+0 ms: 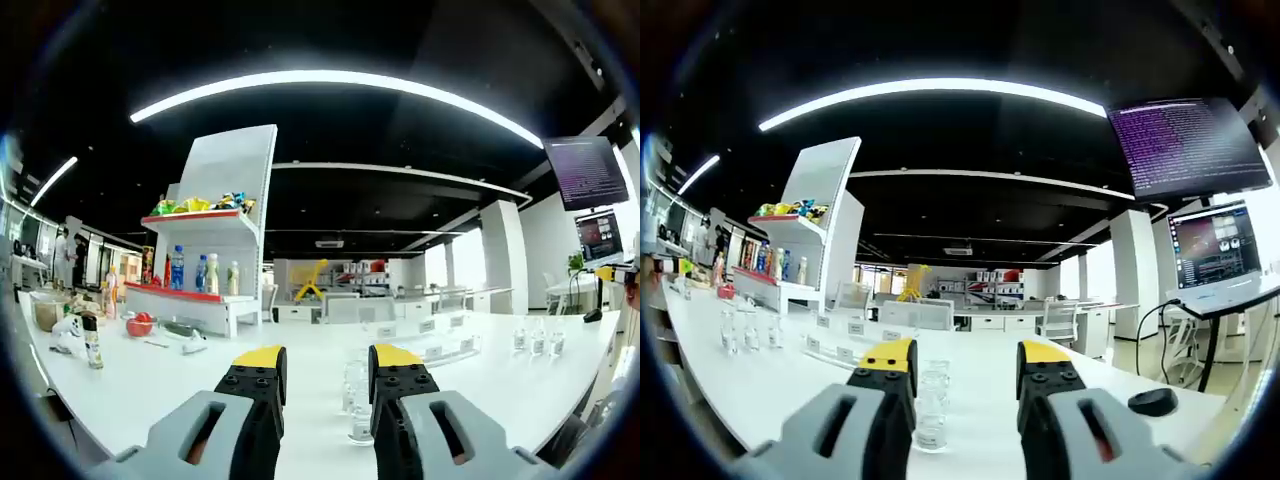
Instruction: Identify the label on the chemical reagent bottle, grasp the chemical reagent bottle, and place it in the designated position on the reagent rack
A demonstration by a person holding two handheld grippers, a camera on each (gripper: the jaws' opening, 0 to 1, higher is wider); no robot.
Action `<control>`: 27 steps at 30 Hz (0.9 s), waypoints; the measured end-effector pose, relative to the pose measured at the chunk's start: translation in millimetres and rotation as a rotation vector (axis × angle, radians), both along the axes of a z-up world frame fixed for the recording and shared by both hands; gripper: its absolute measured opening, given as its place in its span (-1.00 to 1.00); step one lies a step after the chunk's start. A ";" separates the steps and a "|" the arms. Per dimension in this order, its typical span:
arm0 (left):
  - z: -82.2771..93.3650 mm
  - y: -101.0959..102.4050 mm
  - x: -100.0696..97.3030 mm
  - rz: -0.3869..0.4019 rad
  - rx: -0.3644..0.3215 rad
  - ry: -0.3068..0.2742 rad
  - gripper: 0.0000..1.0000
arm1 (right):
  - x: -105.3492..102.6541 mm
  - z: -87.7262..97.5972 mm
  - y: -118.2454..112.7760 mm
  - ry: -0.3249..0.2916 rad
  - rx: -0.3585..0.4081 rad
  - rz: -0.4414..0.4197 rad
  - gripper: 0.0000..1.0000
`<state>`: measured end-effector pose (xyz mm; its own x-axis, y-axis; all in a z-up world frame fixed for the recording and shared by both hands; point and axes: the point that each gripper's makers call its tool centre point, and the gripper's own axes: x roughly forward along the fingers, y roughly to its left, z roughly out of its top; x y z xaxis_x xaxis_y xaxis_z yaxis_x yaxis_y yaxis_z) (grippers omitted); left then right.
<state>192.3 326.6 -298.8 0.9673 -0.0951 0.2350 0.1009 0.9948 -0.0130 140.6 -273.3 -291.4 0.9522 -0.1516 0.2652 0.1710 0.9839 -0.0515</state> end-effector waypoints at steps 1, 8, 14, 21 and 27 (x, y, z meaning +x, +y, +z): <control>0.0 -0.1 0.0 0.000 0.000 0.000 -0.34 | -0.3 0.1 -0.5 0.000 0.001 -0.001 -0.21; -1.1 -0.4 0.2 0.000 0.003 0.002 -0.34 | -1.7 1.2 -1.4 -0.004 0.001 -0.004 -0.21; -1.3 2.3 0.0 0.003 -0.002 -0.002 -0.34 | -1.2 -0.6 -0.9 0.004 0.001 -0.001 -0.21; -4.9 5.4 0.8 0.002 0.004 0.014 -0.34 | 0.8 -2.3 0.0 0.006 0.003 0.003 -0.21; -5.4 6.0 3.5 0.004 0.002 0.016 -0.34 | 3.6 -3.3 3.2 0.017 -0.001 0.004 -0.21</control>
